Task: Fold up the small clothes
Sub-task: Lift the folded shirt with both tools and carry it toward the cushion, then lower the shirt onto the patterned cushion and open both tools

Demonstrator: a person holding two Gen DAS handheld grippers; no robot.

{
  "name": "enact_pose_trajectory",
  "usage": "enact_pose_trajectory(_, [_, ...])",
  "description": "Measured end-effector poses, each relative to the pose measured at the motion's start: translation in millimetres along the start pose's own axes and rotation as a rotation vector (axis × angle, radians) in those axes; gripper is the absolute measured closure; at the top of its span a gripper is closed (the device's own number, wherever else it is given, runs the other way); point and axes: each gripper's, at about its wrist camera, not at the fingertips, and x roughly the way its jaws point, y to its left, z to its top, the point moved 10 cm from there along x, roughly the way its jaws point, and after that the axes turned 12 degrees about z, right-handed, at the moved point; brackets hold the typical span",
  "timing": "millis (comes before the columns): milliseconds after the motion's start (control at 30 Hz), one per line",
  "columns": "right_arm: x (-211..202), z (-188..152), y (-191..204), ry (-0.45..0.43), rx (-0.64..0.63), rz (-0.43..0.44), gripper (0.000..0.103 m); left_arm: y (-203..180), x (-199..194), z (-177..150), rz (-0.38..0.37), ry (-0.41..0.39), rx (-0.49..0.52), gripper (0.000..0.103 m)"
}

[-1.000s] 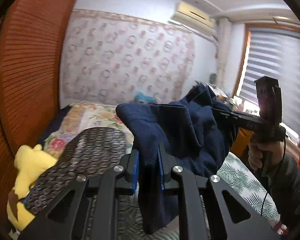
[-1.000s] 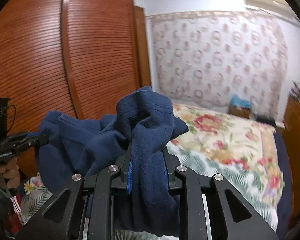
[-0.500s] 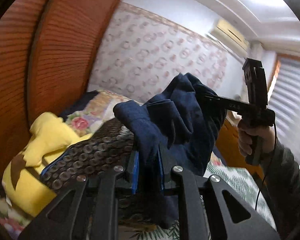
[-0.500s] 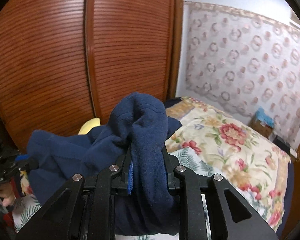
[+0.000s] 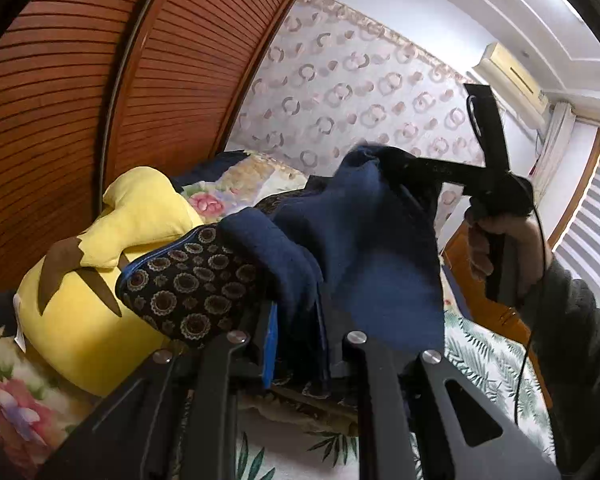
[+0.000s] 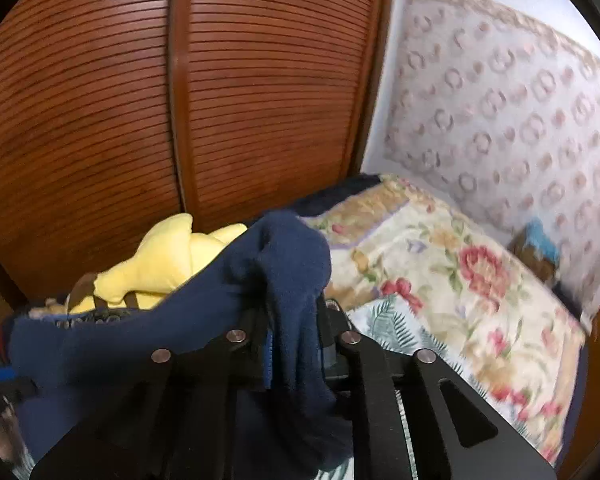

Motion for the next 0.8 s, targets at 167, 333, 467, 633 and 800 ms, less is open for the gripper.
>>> enact_pose_trajectory(167, [-20.9,2.8,-10.2,-0.055,-0.003,-0.072,0.050,0.0,1.2,2.0,0.006,0.005,-0.002,0.088])
enact_pose_trajectory(333, [-37.9,-3.5,-2.9,-0.075,0.030,-0.014,0.049,-1.2,2.0,0.9,0.025,0.010,0.023,0.087])
enact_pose_trajectory(467, [-18.8,-30.0,18.1,-0.007,0.022,0.067,0.049,-0.9,4.2,0.4,0.044,0.012,0.046,0.087])
enact_pose_trajectory(633, [33.2,-58.0,15.1,0.061,0.037,0.058,0.042,-1.5,9.0,-1.8,0.065,0.023,0.075,0.086])
enact_pose_trajectory(800, [32.4,-64.2,10.0,0.044,0.096,0.067,0.041,-6.1,3.8,-0.1,0.084,0.019,0.115,0.085])
